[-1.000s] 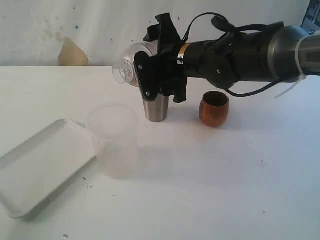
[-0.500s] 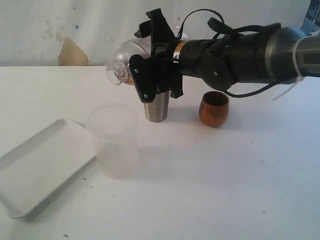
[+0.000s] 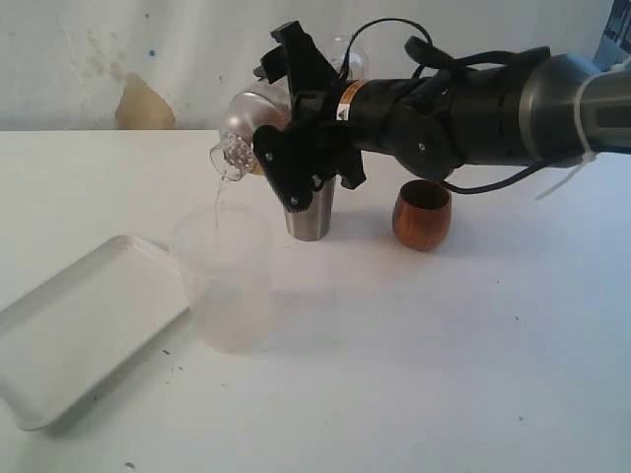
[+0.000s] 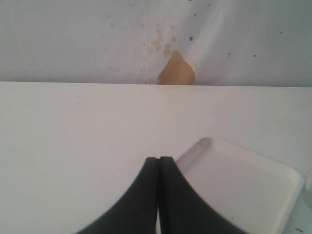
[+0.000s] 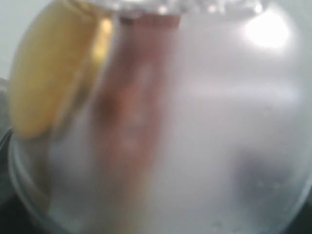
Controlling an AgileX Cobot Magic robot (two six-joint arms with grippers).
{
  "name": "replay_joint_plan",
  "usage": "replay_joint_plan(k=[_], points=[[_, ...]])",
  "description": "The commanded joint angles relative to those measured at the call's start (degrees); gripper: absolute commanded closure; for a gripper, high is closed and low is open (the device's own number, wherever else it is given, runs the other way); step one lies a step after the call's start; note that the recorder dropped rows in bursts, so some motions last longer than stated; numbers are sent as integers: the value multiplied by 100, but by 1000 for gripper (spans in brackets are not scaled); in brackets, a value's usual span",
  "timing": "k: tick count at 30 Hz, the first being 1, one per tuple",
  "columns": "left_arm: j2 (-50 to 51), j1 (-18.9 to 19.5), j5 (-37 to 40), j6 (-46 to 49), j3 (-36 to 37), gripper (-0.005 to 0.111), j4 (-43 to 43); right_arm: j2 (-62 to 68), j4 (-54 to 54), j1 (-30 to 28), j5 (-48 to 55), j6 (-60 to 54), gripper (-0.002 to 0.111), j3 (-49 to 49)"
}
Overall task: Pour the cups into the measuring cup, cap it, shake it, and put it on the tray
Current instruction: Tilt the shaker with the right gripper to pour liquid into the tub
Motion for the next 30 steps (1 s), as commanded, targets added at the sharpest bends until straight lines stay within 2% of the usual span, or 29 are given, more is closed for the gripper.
replay_joint_plan(k=[1,20,30], points=[[-25,8,11,-3,24,107,-57,-86,-14,21,-522,-61,108,-76],[-25,8,11,-3,24,107,-57,-86,-14,21,-568,-588,108,-76],[-25,8,11,-3,24,107,-57,-86,-14,21,-909,-703,108,-76]])
